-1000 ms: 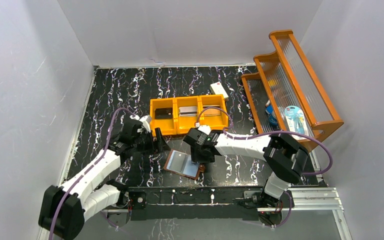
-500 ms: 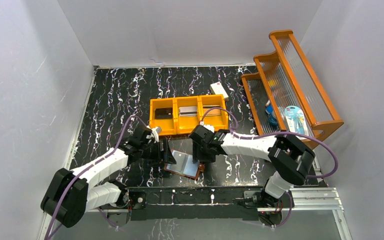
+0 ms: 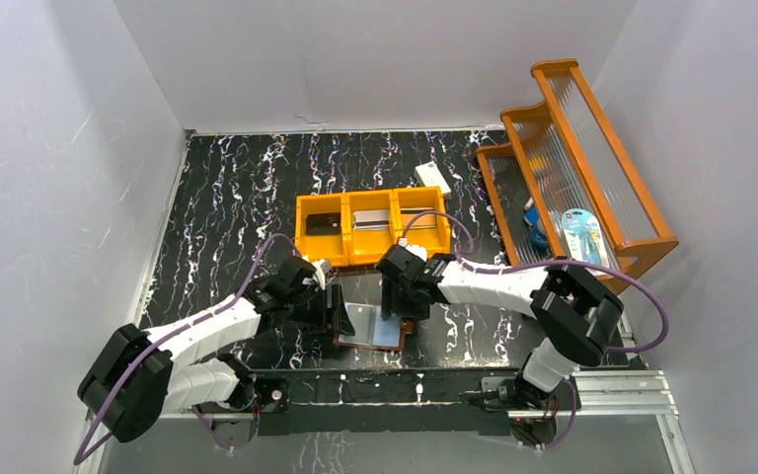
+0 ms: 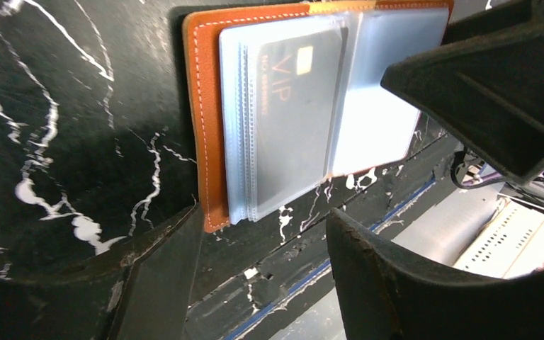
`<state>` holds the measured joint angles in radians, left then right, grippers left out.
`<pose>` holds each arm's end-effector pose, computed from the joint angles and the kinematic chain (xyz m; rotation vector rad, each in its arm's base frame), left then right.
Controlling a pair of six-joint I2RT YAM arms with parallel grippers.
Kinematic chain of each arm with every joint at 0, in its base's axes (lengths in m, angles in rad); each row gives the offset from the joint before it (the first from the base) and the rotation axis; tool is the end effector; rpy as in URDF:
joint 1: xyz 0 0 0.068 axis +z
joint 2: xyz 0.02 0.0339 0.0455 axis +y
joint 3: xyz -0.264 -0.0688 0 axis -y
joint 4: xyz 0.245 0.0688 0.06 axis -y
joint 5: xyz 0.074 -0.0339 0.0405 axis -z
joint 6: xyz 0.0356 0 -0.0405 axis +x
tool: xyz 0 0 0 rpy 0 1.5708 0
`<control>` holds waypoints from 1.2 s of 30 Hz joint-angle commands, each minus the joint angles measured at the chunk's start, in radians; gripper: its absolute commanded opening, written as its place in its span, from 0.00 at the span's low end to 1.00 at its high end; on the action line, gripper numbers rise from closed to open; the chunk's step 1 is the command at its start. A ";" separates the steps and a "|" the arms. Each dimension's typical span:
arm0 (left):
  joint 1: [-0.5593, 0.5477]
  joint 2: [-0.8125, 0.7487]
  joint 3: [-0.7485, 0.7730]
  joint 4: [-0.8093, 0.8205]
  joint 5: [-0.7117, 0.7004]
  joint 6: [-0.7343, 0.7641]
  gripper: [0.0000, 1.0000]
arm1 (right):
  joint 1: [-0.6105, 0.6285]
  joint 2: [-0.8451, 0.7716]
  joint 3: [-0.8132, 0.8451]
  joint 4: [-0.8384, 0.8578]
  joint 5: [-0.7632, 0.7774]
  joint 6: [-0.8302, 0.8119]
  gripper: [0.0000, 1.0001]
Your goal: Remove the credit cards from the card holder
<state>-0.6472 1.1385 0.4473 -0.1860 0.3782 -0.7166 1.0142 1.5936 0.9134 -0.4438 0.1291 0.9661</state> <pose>0.1555 -0.1340 0.1609 0.0915 2.6619 -1.0000 0.1632 0.2535 0.1714 -0.0258 2.7592 0.4263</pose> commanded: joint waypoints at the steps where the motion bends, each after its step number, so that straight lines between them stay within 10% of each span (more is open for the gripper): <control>1: -0.044 -0.040 -0.028 0.027 0.022 -0.079 0.62 | 0.001 -0.043 0.085 -0.081 0.074 0.005 0.66; 11: -0.055 -0.096 0.024 -0.039 -0.032 -0.071 0.62 | 0.002 -0.078 0.202 -0.207 0.163 -0.004 0.73; 21: -0.007 -0.151 0.254 -0.452 -0.577 0.083 0.78 | 0.074 -0.073 0.143 -0.048 0.113 0.117 0.71; 28: 0.295 -0.146 0.250 -0.395 -0.426 0.193 0.83 | 0.123 0.001 0.176 -0.038 0.152 0.160 0.75; 36: 0.298 -0.284 0.210 -0.342 -0.457 0.193 0.98 | 0.151 0.113 0.251 -0.044 0.133 0.125 0.77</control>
<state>-0.3523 0.9234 0.6643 -0.5358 -0.0601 -0.5411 1.1496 1.6699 1.0851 -0.4973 0.2420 1.0966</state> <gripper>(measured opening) 0.976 0.767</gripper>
